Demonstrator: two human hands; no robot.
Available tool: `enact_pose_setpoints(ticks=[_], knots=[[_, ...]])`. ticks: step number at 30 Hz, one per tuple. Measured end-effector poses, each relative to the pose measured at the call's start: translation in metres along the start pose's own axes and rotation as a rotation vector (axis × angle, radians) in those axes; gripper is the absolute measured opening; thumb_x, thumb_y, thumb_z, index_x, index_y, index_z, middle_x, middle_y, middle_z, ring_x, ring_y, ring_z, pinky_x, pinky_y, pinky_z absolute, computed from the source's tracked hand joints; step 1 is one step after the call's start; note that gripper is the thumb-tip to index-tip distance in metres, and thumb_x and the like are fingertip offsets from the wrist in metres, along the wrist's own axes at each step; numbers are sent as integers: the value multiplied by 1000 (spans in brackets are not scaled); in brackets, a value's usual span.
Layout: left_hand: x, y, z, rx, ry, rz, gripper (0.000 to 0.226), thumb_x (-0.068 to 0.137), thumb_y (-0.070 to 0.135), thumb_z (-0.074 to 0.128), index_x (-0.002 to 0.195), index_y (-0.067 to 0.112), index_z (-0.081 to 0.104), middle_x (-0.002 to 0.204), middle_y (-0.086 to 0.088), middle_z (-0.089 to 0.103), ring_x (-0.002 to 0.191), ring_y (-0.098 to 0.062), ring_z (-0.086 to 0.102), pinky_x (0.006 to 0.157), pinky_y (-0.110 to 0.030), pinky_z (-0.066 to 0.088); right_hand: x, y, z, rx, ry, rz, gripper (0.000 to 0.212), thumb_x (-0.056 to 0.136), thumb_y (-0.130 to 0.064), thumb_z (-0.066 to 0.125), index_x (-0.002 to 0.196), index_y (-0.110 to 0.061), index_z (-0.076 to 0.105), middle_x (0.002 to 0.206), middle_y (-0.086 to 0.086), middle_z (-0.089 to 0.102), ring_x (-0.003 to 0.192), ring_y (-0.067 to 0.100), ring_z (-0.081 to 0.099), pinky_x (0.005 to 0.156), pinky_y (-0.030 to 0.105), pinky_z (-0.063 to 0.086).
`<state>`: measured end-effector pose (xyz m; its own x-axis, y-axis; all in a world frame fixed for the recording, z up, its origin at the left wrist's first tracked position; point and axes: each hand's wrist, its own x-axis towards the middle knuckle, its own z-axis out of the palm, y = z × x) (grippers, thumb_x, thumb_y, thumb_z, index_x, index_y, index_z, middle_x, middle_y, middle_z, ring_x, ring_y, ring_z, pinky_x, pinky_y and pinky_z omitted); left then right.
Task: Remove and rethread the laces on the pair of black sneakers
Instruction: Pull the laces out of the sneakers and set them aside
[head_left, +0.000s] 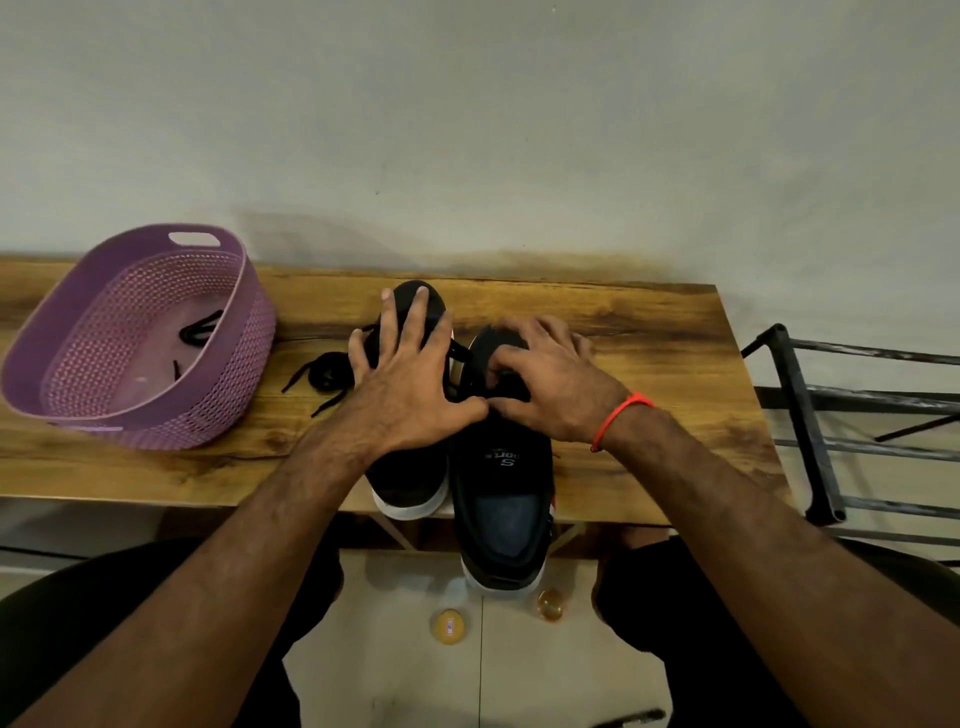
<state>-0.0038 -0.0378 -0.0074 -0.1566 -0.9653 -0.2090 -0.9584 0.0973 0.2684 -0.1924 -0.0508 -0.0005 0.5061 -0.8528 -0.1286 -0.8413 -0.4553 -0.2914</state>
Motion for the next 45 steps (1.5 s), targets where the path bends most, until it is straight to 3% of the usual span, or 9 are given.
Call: enact_pose_setpoints(ticks=[8, 13, 18, 21, 27, 34, 39, 42, 45], knots=[[3, 2, -1, -61, -66, 0, 96, 88, 56, 57, 162, 22, 7, 168, 1, -19, 150, -23, -30, 118, -63, -10, -2, -2, 3, 81, -34, 17, 17, 88, -48, 67, 101, -38, 70, 159, -14, 22, 146, 30, 9, 111, 62, 19], [3, 2, -6, -82, -91, -8, 91, 90, 48, 60, 162, 21, 11, 168, 0, -18, 151, -24, -27, 120, -61, -8, -3, -1, -9, 211, -30, 56, 8, 83, -40, 70, 85, -40, 63, 152, -18, 33, 142, 28, 17, 107, 56, 20], [3, 1, -7, -108, -98, -22, 93, 89, 45, 63, 162, 22, 11, 167, 2, -21, 151, -23, -28, 120, -61, -8, -10, 47, -36, 300, 16, 321, 24, 65, -60, 59, 70, -37, 57, 116, -10, 55, 125, 32, 44, 106, 66, 30], [2, 2, -6, -109, -93, -27, 94, 88, 46, 64, 162, 24, 10, 167, 3, -23, 151, -23, -29, 120, -61, -8, -16, 64, -32, 137, -93, 477, 19, 82, -48, 66, 83, -31, 59, 121, -2, 55, 131, 34, 38, 109, 63, 26], [2, 1, -5, -104, -85, -24, 94, 87, 47, 63, 162, 24, 10, 167, 3, -23, 151, -23, -29, 119, -60, -8, -5, 21, -21, 189, -29, 136, 17, 88, -45, 64, 104, -40, 59, 151, -5, 35, 143, 28, 19, 109, 60, 22], [2, 0, -6, -108, -87, -15, 94, 88, 48, 63, 162, 23, 10, 167, 2, -23, 151, -24, -29, 120, -61, -8, -1, -1, -6, 32, -54, -28, 19, 93, -46, 59, 102, -31, 67, 152, -14, 32, 141, 25, 16, 110, 56, 21], [2, 0, -5, -118, -77, -20, 95, 87, 47, 64, 162, 23, 11, 167, 3, -23, 150, -24, -29, 120, -62, -8, -9, 47, -38, 8, 63, 338, 18, 85, -44, 66, 84, -27, 61, 124, -4, 55, 126, 28, 36, 98, 50, 32], [2, 1, -5, -121, -80, -21, 96, 87, 48, 65, 162, 23, 11, 167, 3, -24, 150, -24, -30, 120, -63, -8, -20, 72, -47, -42, 7, 562, 20, 89, -42, 66, 90, -23, 59, 106, 4, 56, 115, 30, 43, 97, 47, 31], [2, 2, -4, -115, -79, -14, 96, 87, 49, 64, 162, 24, 10, 166, 4, -24, 150, -24, -31, 120, -63, -8, -15, 68, -34, -76, -9, 458, 15, 89, -45, 64, 95, -32, 61, 127, 3, 54, 127, 33, 38, 110, 58, 28]])
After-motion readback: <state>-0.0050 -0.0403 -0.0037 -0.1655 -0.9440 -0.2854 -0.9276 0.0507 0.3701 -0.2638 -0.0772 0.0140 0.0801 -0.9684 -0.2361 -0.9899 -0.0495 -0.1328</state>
